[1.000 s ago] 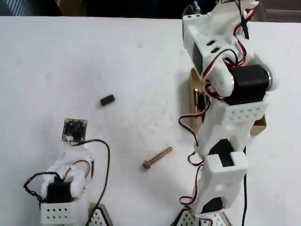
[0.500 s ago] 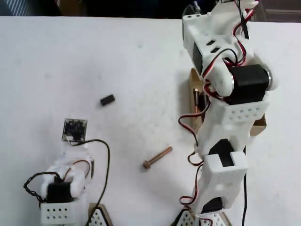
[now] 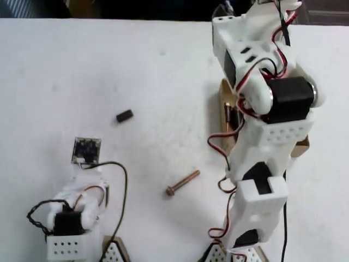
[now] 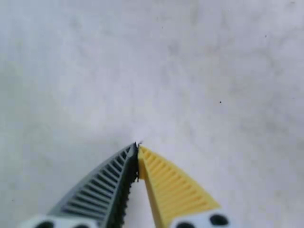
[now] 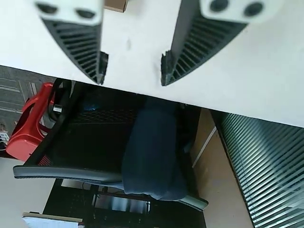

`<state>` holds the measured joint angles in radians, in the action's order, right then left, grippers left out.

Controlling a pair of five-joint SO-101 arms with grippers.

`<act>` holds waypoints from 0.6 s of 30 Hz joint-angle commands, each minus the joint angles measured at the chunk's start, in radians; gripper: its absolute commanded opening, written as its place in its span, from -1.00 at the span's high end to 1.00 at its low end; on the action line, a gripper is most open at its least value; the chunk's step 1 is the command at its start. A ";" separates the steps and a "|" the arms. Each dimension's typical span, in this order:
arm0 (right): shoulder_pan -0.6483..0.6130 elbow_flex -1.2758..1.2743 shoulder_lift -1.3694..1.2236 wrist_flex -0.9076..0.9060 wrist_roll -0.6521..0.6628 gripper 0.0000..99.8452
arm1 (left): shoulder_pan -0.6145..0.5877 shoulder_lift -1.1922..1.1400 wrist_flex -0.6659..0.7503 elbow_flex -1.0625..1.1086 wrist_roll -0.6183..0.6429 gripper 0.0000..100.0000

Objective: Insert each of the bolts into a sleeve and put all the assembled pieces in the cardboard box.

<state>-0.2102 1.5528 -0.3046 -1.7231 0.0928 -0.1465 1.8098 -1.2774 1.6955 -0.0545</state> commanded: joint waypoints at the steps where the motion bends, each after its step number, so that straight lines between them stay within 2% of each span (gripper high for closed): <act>1: -0.010 0.018 0.088 -0.044 -0.002 0.66 | 0.007 0.010 -0.008 -0.003 -0.011 0.95; 8: -0.019 0.015 0.213 -0.044 -0.002 0.66 | 0.007 0.010 -0.008 -0.003 -0.011 0.95; 18: -0.189 0.014 0.386 -0.045 0.000 0.66 | 0.007 0.010 -0.008 -0.003 -0.011 0.95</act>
<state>-0.3560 1.5543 0.0069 -1.7246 0.0928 -0.1465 1.8098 -1.2774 1.6955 -0.0545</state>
